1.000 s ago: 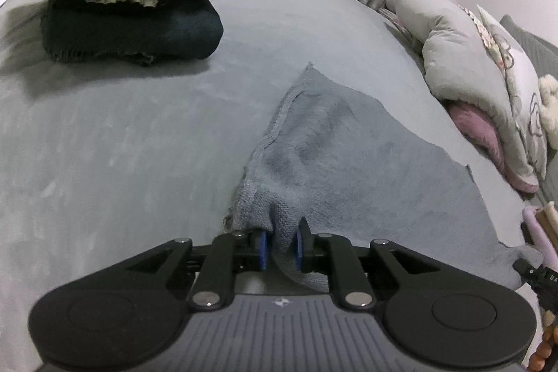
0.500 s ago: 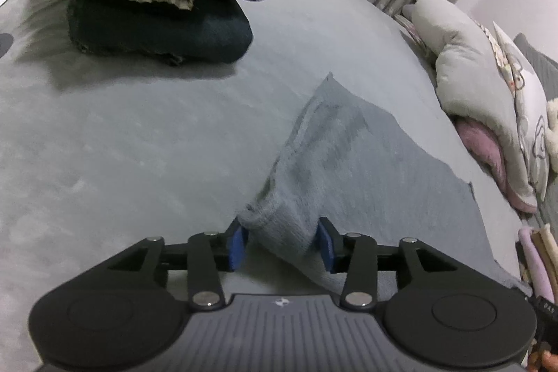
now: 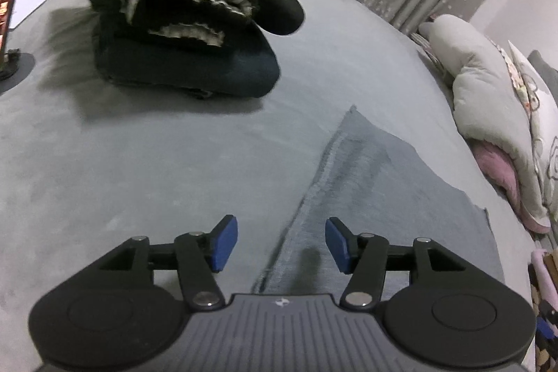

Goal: Fold clothes

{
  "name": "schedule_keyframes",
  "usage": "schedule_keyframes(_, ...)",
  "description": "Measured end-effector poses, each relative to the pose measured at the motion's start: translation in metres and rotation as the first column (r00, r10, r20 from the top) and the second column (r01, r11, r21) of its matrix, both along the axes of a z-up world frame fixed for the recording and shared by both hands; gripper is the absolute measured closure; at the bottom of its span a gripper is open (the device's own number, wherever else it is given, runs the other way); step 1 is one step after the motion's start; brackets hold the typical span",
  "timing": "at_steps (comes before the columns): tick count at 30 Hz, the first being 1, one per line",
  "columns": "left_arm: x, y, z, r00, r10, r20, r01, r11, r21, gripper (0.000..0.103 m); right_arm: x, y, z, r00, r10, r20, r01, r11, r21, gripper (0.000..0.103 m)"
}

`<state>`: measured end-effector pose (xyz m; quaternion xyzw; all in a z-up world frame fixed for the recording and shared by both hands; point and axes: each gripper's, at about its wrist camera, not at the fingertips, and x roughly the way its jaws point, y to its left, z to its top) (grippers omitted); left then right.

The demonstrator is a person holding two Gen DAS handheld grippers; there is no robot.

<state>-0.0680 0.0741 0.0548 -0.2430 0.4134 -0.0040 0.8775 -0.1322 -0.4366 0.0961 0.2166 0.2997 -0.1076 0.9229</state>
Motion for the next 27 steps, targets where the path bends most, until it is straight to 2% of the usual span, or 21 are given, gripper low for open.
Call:
schedule_keyframes(3, 0.009, -0.008, 0.003, 0.999, -0.053, 0.009, 0.053, 0.998, 0.015, 0.046, 0.008, 0.009, 0.001, 0.999, 0.044, 0.005, -0.044, 0.999, -0.025, 0.018)
schedule_keyframes(5, 0.015, -0.013, 0.006, 0.996, -0.086, 0.018, 0.085, 0.996, 0.034, 0.039, 0.015, 0.014, 0.001, 0.997, 0.081, 0.006, -0.081, 0.996, -0.035, 0.015)
schedule_keyframes(7, 0.022, -0.015, 0.009, 0.993, -0.114, 0.026, 0.113, 0.992, 0.051, 0.036, 0.022, 0.017, 0.001, 0.993, 0.114, 0.006, -0.113, 0.993, -0.040, 0.004)
schedule_keyframes(10, 0.035, -0.018, 0.014, 0.988, -0.149, 0.041, 0.146, 0.986, 0.075, 0.033, 0.030, 0.020, 0.001, 0.989, 0.149, 0.009, -0.148, 0.988, -0.043, 0.001)
schedule_keyframes(12, 0.044, -0.020, 0.017, 0.984, -0.170, 0.056, 0.165, 0.982, 0.094, 0.031, 0.042, 0.017, -0.001, 0.982, 0.187, 0.007, -0.187, 0.982, -0.023, 0.001)
schedule_keyframes(14, 0.053, -0.023, 0.021, 0.979, -0.191, 0.070, 0.182, 0.977, 0.114, 0.027, 0.050, 0.016, -0.003, 0.980, 0.197, -0.004, -0.197, 0.980, -0.025, 0.001)
schedule_keyframes(18, 0.076, -0.031, 0.019, 0.971, -0.227, 0.071, 0.213, 0.963, 0.162, 0.026, 0.080, 0.002, -0.011, 0.978, 0.205, -0.021, -0.206, 0.978, -0.036, 0.000)
schedule_keyframes(23, 0.114, -0.028, 0.010, 0.973, -0.223, 0.057, 0.207, 0.957, 0.203, 0.025, 0.120, -0.011, -0.026, 0.974, 0.224, -0.041, -0.225, 0.974, -0.023, 0.001)
schedule_keyframes(26, 0.138, -0.027, 0.000, 0.967, -0.253, 0.042, 0.240, 0.950, 0.201, 0.025, 0.142, -0.012, -0.032, 0.965, 0.258, -0.046, -0.259, 0.965, -0.032, 0.005)
schedule_keyframes(27, 0.143, -0.028, -0.002, 0.964, -0.261, 0.045, 0.247, 0.947, 0.204, 0.025, 0.152, -0.011, -0.034, 0.962, 0.270, -0.048, -0.272, 0.961, -0.043, 0.010)
